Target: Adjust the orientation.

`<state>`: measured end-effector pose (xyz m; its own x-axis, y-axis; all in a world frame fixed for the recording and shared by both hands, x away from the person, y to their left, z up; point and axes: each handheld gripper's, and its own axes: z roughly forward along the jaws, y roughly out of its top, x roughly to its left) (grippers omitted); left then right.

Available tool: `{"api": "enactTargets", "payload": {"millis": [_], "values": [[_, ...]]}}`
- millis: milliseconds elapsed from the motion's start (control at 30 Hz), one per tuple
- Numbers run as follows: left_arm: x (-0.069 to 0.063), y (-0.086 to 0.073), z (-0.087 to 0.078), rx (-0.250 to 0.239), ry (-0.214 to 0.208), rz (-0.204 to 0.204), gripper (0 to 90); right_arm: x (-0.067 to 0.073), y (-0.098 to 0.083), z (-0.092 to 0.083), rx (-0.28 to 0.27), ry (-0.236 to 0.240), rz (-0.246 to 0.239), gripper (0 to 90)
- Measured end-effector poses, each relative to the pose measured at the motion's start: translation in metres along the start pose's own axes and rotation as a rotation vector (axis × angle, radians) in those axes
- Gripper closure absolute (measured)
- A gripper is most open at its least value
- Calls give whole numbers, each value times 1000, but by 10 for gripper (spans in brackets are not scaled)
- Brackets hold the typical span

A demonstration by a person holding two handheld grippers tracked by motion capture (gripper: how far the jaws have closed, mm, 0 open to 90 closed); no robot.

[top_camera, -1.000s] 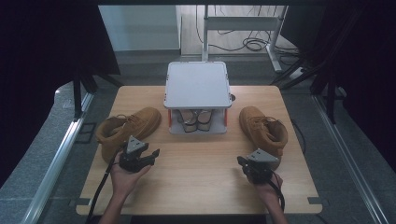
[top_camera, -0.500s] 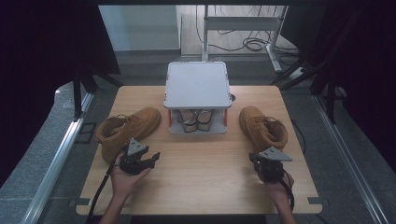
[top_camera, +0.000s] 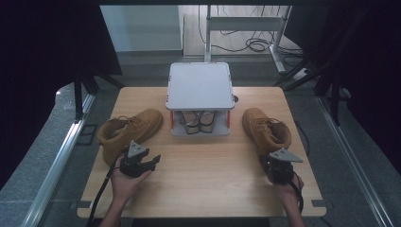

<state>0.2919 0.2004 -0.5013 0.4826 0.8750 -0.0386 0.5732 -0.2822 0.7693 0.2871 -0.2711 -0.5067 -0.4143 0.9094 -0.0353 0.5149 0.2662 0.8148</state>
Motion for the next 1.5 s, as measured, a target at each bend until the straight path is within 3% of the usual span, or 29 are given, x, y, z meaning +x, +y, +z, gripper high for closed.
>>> {"api": "enactTargets", "payload": {"millis": [367,600,800,1500], "values": [[3,-1,-1,8,13,-14,452,-7,-2,-1,-7,29,3,898],[3,-2,-1,10,11,-16,452,-8,-2,-2,3,22,-10,898],[2,-3,2,17,4,-5,452,-18,-4,-7,8,-26,8,898],[4,-6,2,29,4,-4,453,-36,-9,-12,-5,-68,39,898]]}}
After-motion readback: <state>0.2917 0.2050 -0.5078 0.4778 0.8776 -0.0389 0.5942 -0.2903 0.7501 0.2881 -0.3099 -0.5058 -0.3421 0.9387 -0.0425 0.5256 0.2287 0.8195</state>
